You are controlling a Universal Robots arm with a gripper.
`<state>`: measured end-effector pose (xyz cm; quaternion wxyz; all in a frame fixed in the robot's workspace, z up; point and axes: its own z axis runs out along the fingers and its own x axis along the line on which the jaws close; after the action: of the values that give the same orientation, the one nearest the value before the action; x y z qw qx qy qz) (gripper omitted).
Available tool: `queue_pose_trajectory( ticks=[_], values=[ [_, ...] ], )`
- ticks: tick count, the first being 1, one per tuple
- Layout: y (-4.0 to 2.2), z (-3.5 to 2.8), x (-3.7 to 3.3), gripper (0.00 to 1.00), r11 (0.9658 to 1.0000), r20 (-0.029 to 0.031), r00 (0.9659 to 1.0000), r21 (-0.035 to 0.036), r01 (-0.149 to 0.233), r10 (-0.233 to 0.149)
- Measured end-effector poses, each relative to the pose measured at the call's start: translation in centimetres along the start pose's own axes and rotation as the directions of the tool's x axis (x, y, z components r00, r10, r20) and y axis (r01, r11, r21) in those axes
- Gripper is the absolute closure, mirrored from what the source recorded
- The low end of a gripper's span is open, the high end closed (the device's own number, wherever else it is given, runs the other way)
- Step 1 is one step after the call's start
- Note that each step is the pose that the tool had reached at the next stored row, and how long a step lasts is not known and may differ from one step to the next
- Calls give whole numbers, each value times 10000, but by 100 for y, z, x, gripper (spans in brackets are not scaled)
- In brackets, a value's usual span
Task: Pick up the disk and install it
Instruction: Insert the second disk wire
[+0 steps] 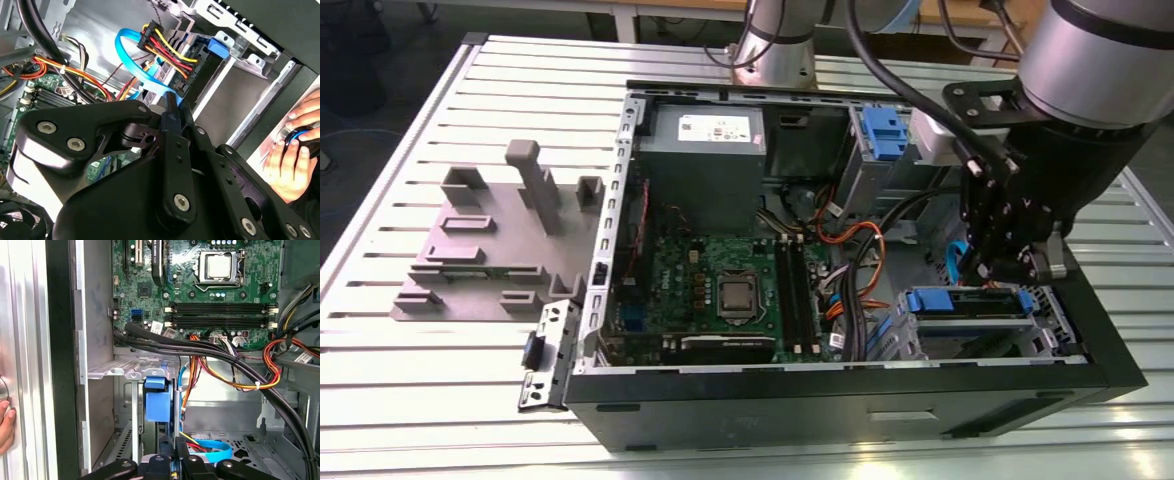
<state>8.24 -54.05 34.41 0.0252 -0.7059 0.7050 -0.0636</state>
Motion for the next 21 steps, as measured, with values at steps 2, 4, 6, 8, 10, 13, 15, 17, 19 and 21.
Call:
queue_pose_trajectory(
  ticks=[2, 4, 6, 8, 10, 13, 15, 17, 19, 21],
  values=[
    [2, 9, 2, 84, 10000, 28, 10000, 10, -6, 6],
    [3, 19, 4, 84, 10000, 51, 10000, 24, -9, 9],
    [4, 25, 9, 84, 10000, 80, 10000, 38, -14, 14],
    [5, 29, 14, 84, 10000, 85, 10000, 72, -17, 16],
    [6, 35, 20, 84, 9999, 88, 10000, 125, -20, 19],
    [11, 48, 39, 84, 9998, 92, 10000, 194, -24, 23],
    [15, 61, 58, 84, 9997, 131, 9999, 233, -32, 29],
    [20, 73, 80, 84, 9996, 175, 9998, 280, -41, 36],
    [25, 81, 109, 84, 9995, 273, 9996, 317, -58, 50],
    [28, 86, 135, 84, 9994, 426, 9991, 336, -83, 69]
  ],
)
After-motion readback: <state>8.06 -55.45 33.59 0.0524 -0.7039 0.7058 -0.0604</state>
